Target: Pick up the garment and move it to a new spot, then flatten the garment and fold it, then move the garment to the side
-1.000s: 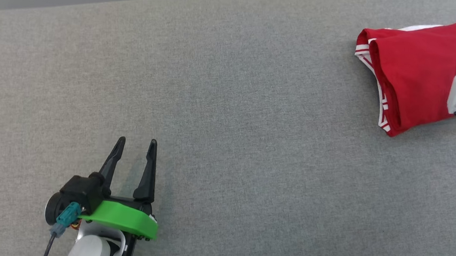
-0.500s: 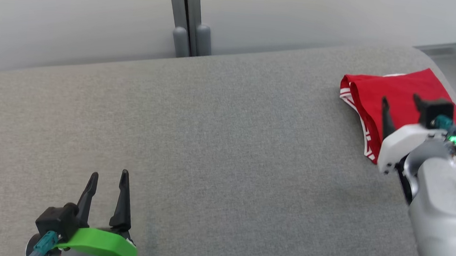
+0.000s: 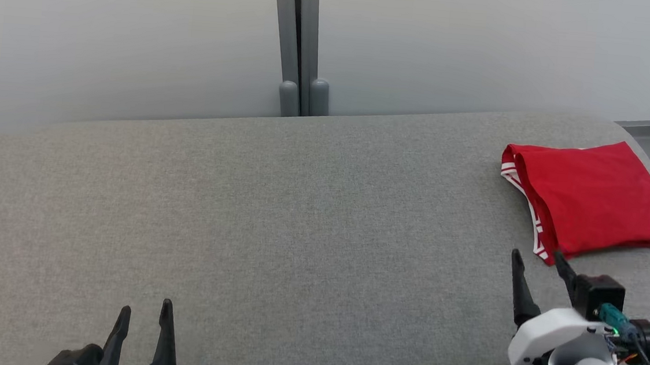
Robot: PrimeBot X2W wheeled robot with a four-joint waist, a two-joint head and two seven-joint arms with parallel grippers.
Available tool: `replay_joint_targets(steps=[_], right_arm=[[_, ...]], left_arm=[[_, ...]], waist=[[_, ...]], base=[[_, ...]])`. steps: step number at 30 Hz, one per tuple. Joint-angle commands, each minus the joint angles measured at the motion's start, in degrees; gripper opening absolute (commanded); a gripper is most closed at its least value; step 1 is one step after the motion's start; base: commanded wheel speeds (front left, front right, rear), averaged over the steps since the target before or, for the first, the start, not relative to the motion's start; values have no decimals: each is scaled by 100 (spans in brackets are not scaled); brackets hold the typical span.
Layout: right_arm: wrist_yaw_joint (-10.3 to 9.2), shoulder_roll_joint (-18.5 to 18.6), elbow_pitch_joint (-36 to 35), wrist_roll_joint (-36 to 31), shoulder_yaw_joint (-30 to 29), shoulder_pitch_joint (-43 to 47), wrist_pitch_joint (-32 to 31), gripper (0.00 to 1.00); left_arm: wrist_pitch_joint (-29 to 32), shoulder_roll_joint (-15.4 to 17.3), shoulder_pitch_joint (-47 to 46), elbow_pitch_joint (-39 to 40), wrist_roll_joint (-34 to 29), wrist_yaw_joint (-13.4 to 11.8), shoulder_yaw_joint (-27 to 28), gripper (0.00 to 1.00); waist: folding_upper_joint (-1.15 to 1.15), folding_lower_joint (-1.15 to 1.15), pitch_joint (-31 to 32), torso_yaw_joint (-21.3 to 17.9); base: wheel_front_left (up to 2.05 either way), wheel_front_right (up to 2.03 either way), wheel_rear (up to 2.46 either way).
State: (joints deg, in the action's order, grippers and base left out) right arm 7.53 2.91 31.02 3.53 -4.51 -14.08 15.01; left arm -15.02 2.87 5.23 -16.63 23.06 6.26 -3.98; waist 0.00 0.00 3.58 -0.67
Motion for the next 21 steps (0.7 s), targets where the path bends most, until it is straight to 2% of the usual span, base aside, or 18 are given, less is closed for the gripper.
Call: replay_joint_targets(steps=[1, 8, 21], right_arm=[[-10, 14, -174, 90, 62, 222, 21, 100], [-10, 12, -876, 521, 269, 1060, 21, 100], [-10, 11, -1079, 716, 547, 1293, 22, 100]], left_arm=[[-18, 8, 117, 21, 48, -21, -5, 100], [-18, 9, 323, 87, 138, -48, 5, 100], [-18, 8, 351, 78, 67, -115, -56, 100]], waist=[[0, 0, 43, 36], [0, 0, 72, 16], [0, 0, 53, -41]], base=[[0, 0, 0], [0, 0, 0], [0, 0, 0]])
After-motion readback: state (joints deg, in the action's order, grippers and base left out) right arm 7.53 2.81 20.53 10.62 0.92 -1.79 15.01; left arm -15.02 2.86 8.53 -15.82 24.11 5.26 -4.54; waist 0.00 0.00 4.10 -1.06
